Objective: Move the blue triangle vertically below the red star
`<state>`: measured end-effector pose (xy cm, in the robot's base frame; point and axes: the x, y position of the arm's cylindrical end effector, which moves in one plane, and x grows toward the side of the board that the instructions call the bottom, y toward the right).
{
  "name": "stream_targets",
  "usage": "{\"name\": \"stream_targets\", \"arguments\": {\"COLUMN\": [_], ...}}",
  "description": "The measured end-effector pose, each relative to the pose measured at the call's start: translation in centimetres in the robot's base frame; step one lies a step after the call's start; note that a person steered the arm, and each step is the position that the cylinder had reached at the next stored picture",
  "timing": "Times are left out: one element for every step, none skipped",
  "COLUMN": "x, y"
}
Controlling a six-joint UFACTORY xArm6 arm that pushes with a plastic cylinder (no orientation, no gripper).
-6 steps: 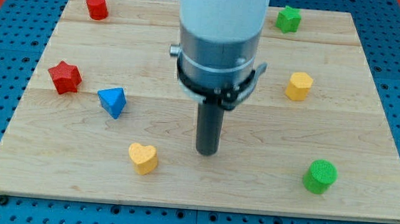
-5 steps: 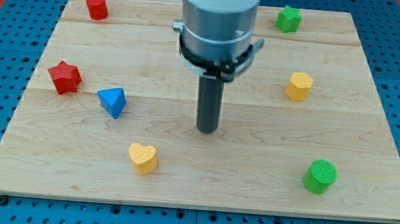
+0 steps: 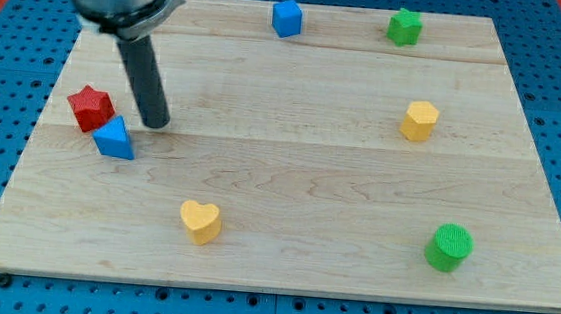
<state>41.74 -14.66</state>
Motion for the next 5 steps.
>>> {"name": "stream_targets", "arguments": {"x": [0.9, 4.2, 4.3, 2.5, 3.3], "y": [-0.9, -1.0, -1.4, -1.9, -4.8]}}
